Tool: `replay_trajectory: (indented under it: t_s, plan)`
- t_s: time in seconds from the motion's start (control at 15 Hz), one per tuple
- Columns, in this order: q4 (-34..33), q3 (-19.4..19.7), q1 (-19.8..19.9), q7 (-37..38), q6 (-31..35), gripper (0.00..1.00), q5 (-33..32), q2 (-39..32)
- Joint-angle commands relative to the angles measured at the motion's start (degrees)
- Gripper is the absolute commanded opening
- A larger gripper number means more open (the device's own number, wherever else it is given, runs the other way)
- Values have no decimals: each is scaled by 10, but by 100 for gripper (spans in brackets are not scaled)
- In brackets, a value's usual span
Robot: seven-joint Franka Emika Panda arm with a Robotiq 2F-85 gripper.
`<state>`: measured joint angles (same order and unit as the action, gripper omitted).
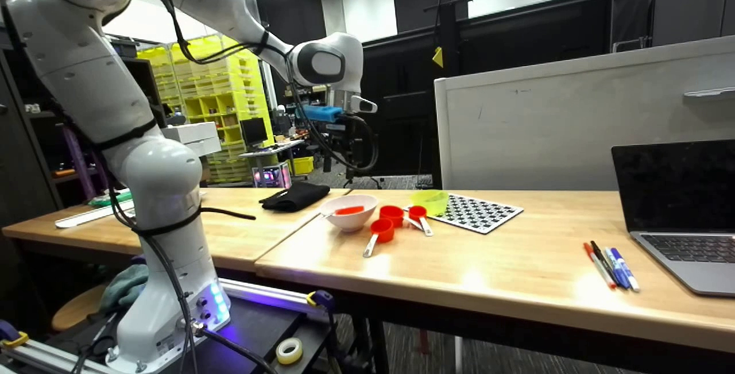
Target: Move the bowl
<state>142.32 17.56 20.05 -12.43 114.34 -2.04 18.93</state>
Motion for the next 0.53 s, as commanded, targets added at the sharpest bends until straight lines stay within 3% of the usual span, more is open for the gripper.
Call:
replay_trajectory:
  t_s: [0.0,0.33,0.4,0.47]
  plan:
    - [82,-40,-20,61,-2,100,-18,120]
    - [139,-101,-54,127,-15,100,-4,215]
    - [109,-75,-52,99,-6,100,-6,163]
    - [119,-85,-57,112,-9,100,-6,180]
